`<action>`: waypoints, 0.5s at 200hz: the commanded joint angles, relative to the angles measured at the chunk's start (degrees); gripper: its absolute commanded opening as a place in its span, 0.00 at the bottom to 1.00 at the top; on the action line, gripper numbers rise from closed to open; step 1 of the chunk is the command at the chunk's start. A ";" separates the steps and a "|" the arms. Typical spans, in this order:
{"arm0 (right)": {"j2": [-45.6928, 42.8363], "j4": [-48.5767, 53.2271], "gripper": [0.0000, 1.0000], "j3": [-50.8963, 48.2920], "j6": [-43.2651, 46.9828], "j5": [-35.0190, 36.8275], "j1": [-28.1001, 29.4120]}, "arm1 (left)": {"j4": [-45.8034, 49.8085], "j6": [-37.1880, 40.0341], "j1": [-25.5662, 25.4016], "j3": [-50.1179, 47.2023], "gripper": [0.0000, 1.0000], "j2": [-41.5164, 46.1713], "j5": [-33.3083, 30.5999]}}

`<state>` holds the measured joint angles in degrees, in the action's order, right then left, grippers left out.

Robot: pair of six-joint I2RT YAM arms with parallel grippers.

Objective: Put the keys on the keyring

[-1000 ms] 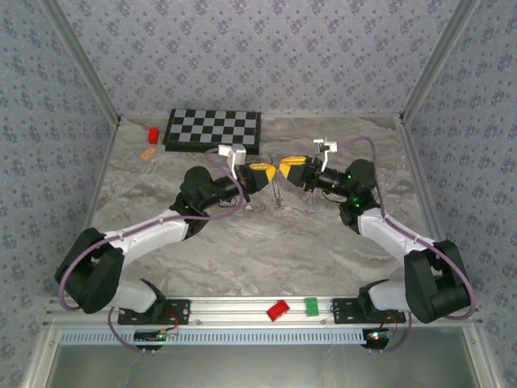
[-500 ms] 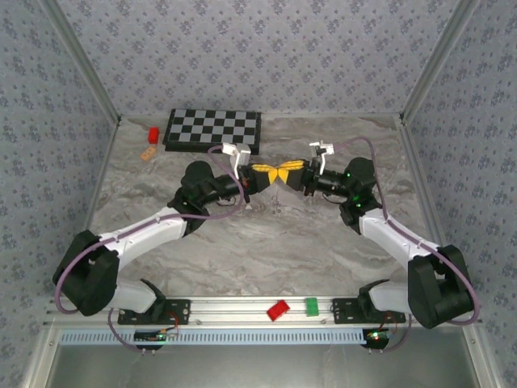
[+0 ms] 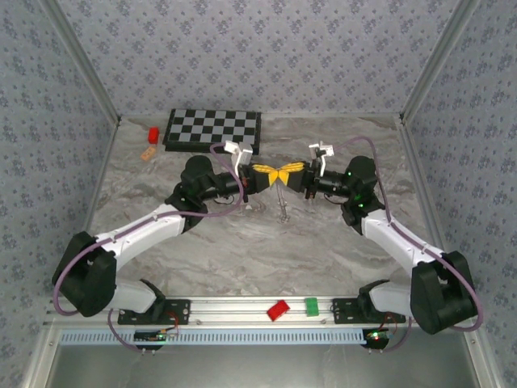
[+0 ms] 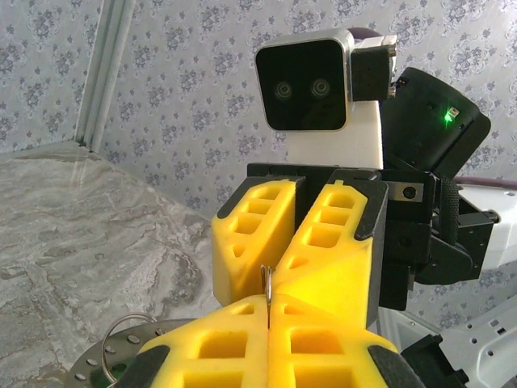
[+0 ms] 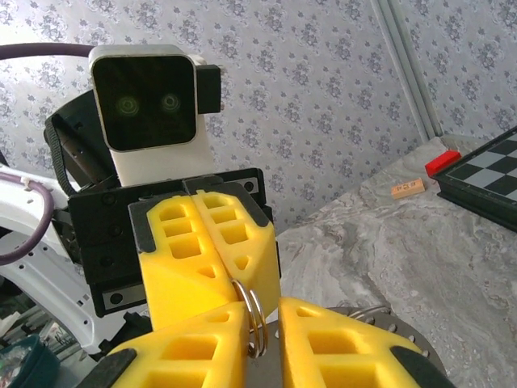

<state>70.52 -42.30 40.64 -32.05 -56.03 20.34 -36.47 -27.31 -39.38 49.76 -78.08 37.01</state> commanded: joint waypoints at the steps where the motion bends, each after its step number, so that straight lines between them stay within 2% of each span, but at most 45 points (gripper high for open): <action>1: -1.42 0.79 0.14 2.14 1.66 -2.01 0.39 | -0.02 1.38 -0.03 2.58 0.00 0.74 2.61; 9: -1.60 1.27 0.13 2.12 2.11 -2.08 0.40 | 0.36 1.54 -0.01 2.70 0.00 0.74 2.71; 29: -1.88 2.28 0.00 2.24 2.99 -2.48 0.46 | 0.67 1.47 0.13 2.80 0.00 0.68 2.89; 64: -2.31 3.14 0.00 2.15 3.73 -2.20 0.82 | 0.32 0.80 0.23 2.89 0.00 0.30 2.98; 72: -2.47 3.15 0.00 1.94 3.65 -1.85 0.82 | 0.21 0.17 0.27 2.89 0.10 0.21 2.90; 88: -2.71 2.65 0.00 1.48 3.07 -0.26 0.82 | -0.62 -2.12 0.66 2.80 0.21 0.21 2.89; 100: -2.93 1.70 0.00 1.05 2.31 0.79 0.76 | -2.09 -4.54 1.37 2.32 0.38 0.51 3.02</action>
<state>69.30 -39.11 40.88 -29.69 -56.55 20.60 -34.65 -28.29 -38.85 50.37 -78.11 38.28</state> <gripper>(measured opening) 0.039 0.255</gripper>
